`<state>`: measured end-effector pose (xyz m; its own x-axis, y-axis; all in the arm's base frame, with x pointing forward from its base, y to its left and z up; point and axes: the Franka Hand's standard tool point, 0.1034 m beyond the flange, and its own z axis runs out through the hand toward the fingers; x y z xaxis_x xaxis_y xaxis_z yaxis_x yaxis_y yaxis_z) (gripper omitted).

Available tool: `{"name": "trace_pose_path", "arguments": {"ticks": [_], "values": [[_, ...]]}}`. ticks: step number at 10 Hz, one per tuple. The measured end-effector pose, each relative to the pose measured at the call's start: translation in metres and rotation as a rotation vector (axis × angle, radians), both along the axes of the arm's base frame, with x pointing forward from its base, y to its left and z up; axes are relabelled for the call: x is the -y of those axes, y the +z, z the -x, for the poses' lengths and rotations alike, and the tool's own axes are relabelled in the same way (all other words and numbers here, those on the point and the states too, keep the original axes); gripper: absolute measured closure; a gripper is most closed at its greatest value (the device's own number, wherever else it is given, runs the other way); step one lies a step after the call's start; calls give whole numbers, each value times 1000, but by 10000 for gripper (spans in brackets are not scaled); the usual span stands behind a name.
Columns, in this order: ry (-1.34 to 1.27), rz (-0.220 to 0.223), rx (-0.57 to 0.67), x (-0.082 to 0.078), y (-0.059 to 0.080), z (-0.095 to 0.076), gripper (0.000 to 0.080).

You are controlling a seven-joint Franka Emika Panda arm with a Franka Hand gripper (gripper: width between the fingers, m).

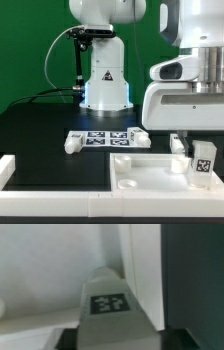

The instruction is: Assemble one leg

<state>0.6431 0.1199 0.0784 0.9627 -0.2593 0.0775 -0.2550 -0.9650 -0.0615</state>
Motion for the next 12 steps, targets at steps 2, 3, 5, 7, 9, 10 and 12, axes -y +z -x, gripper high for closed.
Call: {"name": "trace_pose_path", "arguments": {"ticks": [2, 3, 5, 7, 9, 10, 12], "values": [[-238, -9, -3, 4, -2, 1, 503], [-351, -15, -6, 4, -2, 1, 503], [-644, -62, -30, 8, -3, 2, 505], [-997, -132, -70, 7, -4, 3, 508], [-1179, -155, -80, 5, -4, 3, 509], [-1168, -153, -79, 5, -4, 3, 509], [-948, -131, -58, 8, -3, 1, 403]]}}
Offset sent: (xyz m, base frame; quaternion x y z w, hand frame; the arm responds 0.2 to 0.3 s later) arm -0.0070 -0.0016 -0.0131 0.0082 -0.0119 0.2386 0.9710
